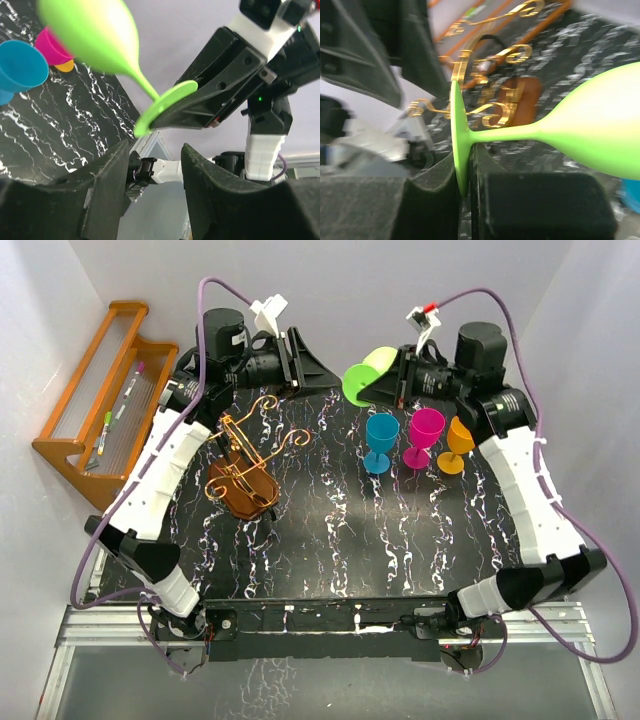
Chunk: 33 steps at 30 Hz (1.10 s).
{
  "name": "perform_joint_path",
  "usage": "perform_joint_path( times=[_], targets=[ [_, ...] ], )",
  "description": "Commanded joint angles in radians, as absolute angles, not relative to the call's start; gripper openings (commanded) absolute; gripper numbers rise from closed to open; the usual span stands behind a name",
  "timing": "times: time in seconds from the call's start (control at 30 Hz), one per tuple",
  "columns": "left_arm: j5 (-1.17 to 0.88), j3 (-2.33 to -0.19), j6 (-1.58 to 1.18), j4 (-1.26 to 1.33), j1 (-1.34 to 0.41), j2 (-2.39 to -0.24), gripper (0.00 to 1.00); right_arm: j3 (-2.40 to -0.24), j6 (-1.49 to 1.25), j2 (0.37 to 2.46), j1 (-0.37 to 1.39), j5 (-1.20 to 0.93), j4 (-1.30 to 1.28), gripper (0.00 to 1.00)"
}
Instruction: Take the wine glass off the wine glass rack
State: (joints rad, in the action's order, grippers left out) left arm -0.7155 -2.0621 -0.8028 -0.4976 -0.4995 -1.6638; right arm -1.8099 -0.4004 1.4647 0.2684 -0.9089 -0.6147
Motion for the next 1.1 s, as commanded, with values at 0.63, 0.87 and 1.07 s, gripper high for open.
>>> perform_joint_path(
  times=[0.63, 0.87, 1.07],
  targets=[
    [-0.691, -1.807, -1.174, -0.485, -0.506, -1.463, 0.52, -1.072, 0.736, 1.028, 0.696, -0.066, 0.2, 0.08],
    [-0.687, -1.75, -1.201, -0.457, -0.505, -1.441, 0.52, -1.066, 0.795, 1.062, 0.767, -0.025, 0.254, 0.08],
    [-0.696, -1.724, -1.218, -0.427, -0.506, -1.438, 0.5, -1.068, 0.837, 1.082, 0.824, 0.004, 0.261, 0.08]
  ],
)
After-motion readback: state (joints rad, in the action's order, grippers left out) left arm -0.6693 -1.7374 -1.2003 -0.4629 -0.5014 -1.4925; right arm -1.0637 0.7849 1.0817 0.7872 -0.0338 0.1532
